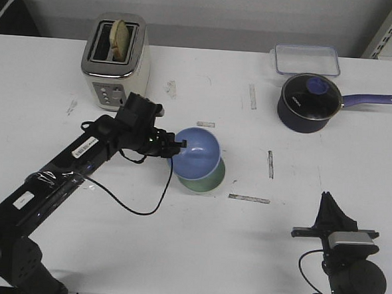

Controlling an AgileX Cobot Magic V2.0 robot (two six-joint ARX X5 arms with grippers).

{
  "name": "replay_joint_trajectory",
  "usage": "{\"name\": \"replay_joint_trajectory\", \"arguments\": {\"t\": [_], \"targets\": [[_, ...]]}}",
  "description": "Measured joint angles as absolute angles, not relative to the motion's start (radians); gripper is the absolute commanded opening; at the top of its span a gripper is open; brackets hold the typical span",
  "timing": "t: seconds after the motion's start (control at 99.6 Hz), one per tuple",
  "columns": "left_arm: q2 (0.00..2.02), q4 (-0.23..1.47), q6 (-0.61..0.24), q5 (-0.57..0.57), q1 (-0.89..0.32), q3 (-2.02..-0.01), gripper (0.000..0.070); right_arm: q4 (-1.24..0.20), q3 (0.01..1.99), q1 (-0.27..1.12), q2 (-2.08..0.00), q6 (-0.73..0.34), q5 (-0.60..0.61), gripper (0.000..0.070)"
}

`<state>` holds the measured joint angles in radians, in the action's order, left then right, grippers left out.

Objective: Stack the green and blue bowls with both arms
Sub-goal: 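Carry the blue bowl with the left gripper onto the green bowl, then release the blue bowl and retract the left gripper to rest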

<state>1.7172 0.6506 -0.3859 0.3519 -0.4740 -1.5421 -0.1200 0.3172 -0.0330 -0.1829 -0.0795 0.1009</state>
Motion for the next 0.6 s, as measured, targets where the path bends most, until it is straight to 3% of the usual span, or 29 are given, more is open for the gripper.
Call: {"name": "replay_joint_trajectory", "arguments": {"t": [0.361,0.602], "targets": [[1.771,0.635,-0.388,0.309,-0.508,-1.542,0.0021,-0.120,0.317,-0.033,-0.183,-0.080,0.101,0.0012],[1.771,0.635,-0.392,0.320,-0.538,-1.542,0.0252,-0.120,0.317,-0.033,-0.183,-0.080,0.101,0.0012]]}}
